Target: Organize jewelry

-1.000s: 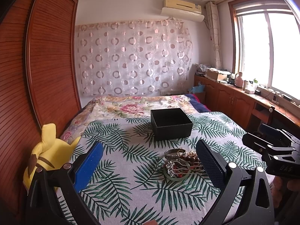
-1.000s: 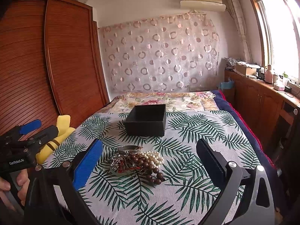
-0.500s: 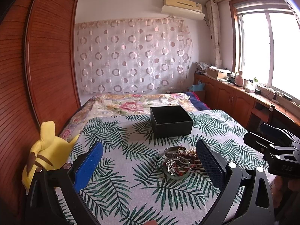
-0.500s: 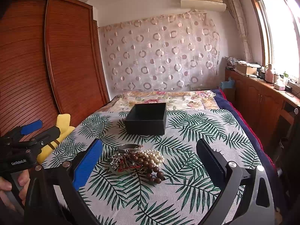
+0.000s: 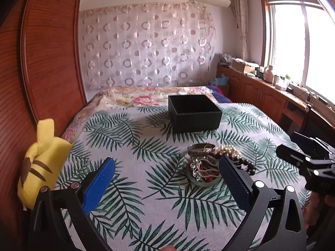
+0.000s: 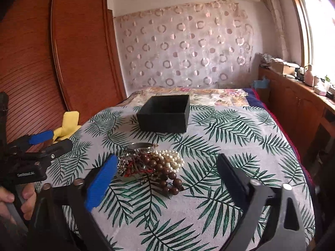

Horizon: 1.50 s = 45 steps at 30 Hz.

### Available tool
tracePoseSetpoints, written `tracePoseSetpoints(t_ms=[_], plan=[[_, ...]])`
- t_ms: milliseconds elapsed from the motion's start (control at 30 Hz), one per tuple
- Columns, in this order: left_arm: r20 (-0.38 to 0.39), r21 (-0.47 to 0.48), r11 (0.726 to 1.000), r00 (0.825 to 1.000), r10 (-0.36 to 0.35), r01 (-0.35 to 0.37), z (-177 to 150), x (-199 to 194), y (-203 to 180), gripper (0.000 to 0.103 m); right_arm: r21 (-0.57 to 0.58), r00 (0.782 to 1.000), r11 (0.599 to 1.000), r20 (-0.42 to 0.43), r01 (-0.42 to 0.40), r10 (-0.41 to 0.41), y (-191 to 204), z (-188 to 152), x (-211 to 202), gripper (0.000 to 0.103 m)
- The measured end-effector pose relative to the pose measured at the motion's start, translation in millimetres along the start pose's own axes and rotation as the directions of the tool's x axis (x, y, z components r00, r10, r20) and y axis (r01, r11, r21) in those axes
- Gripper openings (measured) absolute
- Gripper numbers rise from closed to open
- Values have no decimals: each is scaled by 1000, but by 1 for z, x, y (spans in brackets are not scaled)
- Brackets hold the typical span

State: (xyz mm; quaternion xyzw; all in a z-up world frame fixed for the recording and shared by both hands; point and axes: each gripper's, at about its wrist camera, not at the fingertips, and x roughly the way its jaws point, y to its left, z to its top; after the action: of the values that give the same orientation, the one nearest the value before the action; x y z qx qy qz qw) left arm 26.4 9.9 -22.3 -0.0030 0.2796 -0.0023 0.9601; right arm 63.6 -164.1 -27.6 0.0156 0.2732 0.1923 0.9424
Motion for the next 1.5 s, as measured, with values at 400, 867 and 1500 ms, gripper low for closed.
tracePoseSetpoints(t_ms=[400, 867, 1500], plan=[[-141, -17, 990, 980, -143, 142, -15, 58, 8, 96, -76, 990, 994, -124, -84, 74, -9, -10, 44, 67], [-287, -19, 953, 911, -297, 304, 19, 124, -24, 88, -85, 971, 988, -210, -130, 110, -13, -18, 64, 67], [-431, -68, 928, 828, -358, 366, 25, 182, -37, 57, -91, 971, 987, -211, -134, 113, -14, -15, 66, 67]])
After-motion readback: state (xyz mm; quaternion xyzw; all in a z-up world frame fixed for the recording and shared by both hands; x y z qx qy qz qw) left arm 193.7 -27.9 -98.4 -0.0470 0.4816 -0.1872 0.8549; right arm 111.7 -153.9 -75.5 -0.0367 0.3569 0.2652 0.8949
